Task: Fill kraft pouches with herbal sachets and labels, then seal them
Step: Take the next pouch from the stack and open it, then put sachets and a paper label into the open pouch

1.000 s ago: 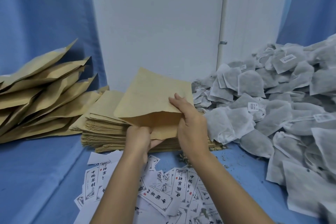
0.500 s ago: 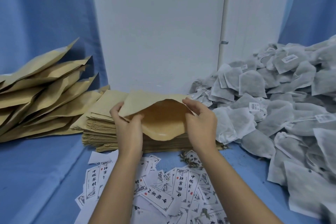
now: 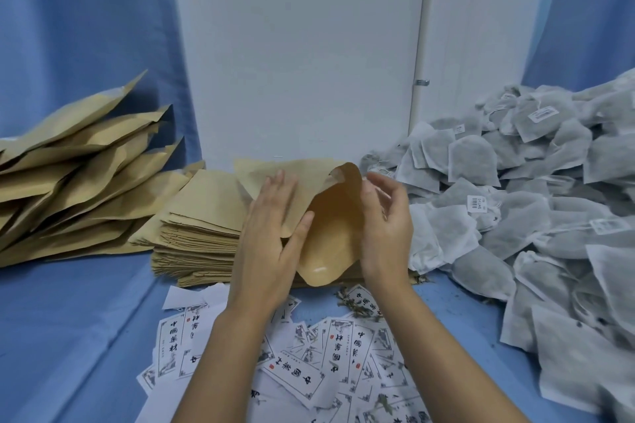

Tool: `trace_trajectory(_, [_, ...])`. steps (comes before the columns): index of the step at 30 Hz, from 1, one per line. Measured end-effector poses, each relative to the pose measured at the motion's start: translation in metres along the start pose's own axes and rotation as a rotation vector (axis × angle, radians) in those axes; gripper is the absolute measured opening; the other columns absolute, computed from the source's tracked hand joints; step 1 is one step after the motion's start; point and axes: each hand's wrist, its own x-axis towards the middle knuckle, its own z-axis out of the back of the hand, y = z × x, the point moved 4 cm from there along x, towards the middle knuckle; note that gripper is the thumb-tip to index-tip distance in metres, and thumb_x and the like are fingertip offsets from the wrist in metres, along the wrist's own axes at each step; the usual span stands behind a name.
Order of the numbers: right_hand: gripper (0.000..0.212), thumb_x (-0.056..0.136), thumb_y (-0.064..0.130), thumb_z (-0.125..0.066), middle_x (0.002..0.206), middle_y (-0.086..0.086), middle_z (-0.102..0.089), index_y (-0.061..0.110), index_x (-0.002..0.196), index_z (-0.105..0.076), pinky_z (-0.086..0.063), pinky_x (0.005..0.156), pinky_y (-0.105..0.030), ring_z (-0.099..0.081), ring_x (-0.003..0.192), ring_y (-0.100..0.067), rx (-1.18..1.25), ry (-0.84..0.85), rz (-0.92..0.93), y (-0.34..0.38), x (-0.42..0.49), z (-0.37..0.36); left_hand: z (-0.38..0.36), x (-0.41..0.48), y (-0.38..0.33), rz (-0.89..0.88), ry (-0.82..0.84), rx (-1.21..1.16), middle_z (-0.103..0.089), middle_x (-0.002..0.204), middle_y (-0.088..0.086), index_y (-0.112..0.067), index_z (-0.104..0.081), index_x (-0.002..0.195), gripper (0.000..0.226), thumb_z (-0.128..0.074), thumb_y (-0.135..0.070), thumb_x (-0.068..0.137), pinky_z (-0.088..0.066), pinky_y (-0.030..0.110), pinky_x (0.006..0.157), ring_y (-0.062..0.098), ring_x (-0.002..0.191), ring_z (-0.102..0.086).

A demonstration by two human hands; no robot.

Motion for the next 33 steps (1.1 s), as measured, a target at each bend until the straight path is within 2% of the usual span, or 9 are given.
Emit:
trace_trajectory(5, [0.043, 0.08, 0.049, -0.041, 0.108, 0.011, -0.06, 0.021, 0.11, -0.054, -0.044, 0.092, -0.027, -0.057, 0.109, -0.006, 0.182, -0.19, -0.157, -0.006, 0.011, 0.013, 0.0, 0.0, -0.002, 0.071, -0.141, -0.168, -0.047, 0.139, -0.019, -0.043, -0.045, 0.129, 0.032, -0.034, -0.045, 0.099, -0.027, 0.036, 0.116, -0.003, 0.135, -0.033])
trace_trajectory(9, [0.027, 0.094, 0.039, -0.038, 0.108, 0.007, -0.061, 0.025, 0.102, -0.059, -0.04, 0.094, -0.031, -0.056, 0.108, -0.008, 0.211, -0.29, -0.29, -0.013, 0.021, 0.033, -0.003, 0.0, -0.003, 0.197, -0.173, -0.26, -0.05, 0.136, -0.015, -0.028, -0.052, 0.131, 0.047, -0.032, -0.046, 0.093, -0.028, 0.014, 0.109, -0.003, 0.13, -0.039])
trace_trajectory(13, [0.03, 0.093, 0.027, -0.046, 0.133, -0.008, -0.049, 0.016, 0.118, -0.059, -0.036, 0.097, -0.032, -0.043, 0.118, -0.02, -0.509, -0.185, -0.294, -0.031, 0.03, 0.063, -0.01, 0.002, -0.014, 0.239, -0.237, -0.301, -0.052, 0.136, -0.01, -0.022, -0.054, 0.133, 0.056, -0.031, -0.049, 0.09, -0.028, 0.011, 0.107, 0.001, 0.131, -0.04])
trace_trajectory(16, [0.062, 0.087, 0.042, -0.054, 0.151, -0.01, -0.027, 0.032, 0.145, -0.032, -0.029, 0.105, -0.045, -0.026, 0.131, -0.034, -1.035, 0.013, -0.356, -0.045, 0.025, 0.077, -0.017, 0.003, -0.025, 0.264, -0.318, -0.324, -0.051, 0.137, -0.009, -0.018, -0.054, 0.133, 0.058, -0.029, -0.049, 0.09, -0.028, 0.01, 0.106, 0.004, 0.133, -0.039])
trace_trajectory(19, [0.073, 0.09, 0.058, -0.045, 0.144, -0.009, -0.036, 0.041, 0.15, -0.007, -0.029, 0.098, -0.045, -0.034, 0.125, -0.032, -1.29, 0.118, -0.314, -0.056, 0.016, 0.077, -0.027, 0.003, -0.034, 0.26, -0.327, -0.337, -0.046, 0.136, -0.015, -0.031, -0.052, 0.128, 0.044, -0.03, -0.045, 0.093, -0.024, 0.005, 0.106, 0.006, 0.137, -0.033])
trace_trajectory(21, [0.078, 0.089, 0.055, -0.05, 0.139, -0.011, -0.041, 0.034, 0.151, -0.007, -0.028, 0.097, -0.045, -0.036, 0.124, -0.032, -1.246, 0.117, -0.34, -0.062, 0.016, 0.078, -0.033, 0.002, -0.037, 0.252, -0.29, -0.32, -0.044, 0.133, -0.018, -0.046, -0.045, 0.116, 0.024, -0.034, -0.037, 0.097, -0.021, -0.001, 0.103, 0.005, 0.138, -0.03])
trace_trajectory(24, [0.079, 0.086, 0.032, -0.063, 0.139, -0.016, -0.039, 0.024, 0.15, -0.017, -0.029, 0.102, -0.046, -0.035, 0.126, -0.035, -0.95, 0.047, -0.418, -0.062, 0.022, 0.086, -0.036, 0.0, -0.038, 0.253, -0.274, -0.308, -0.044, 0.129, -0.021, -0.053, -0.041, 0.108, 0.024, -0.036, -0.03, 0.1, -0.02, -0.003, 0.1, 0.004, 0.138, -0.031])
trace_trajectory(27, [0.075, 0.087, 0.009, -0.06, 0.134, -0.018, -0.035, 0.019, 0.15, -0.02, -0.038, 0.103, -0.041, -0.041, 0.12, -0.034, -0.787, 0.025, -0.29, -0.053, 0.022, 0.088, -0.036, 0.0, -0.037, 0.267, -0.302, -0.313, -0.045, 0.127, -0.021, -0.044, -0.044, 0.114, 0.021, -0.036, -0.03, 0.1, -0.021, -0.004, 0.099, 0.006, 0.136, -0.034])
trace_trajectory(33, [0.071, 0.089, 0.013, -0.064, 0.143, -0.021, -0.023, 0.002, 0.147, -0.024, -0.026, 0.109, -0.032, -0.031, 0.131, -0.035, -0.786, -0.171, -0.219, -0.045, 0.028, 0.106, -0.036, -0.002, -0.035, 0.278, -0.323, -0.308, -0.053, 0.133, -0.009, -0.02, -0.054, 0.129, 0.038, -0.035, -0.034, 0.099, -0.029, 0.007, 0.103, 0.009, 0.132, -0.041])
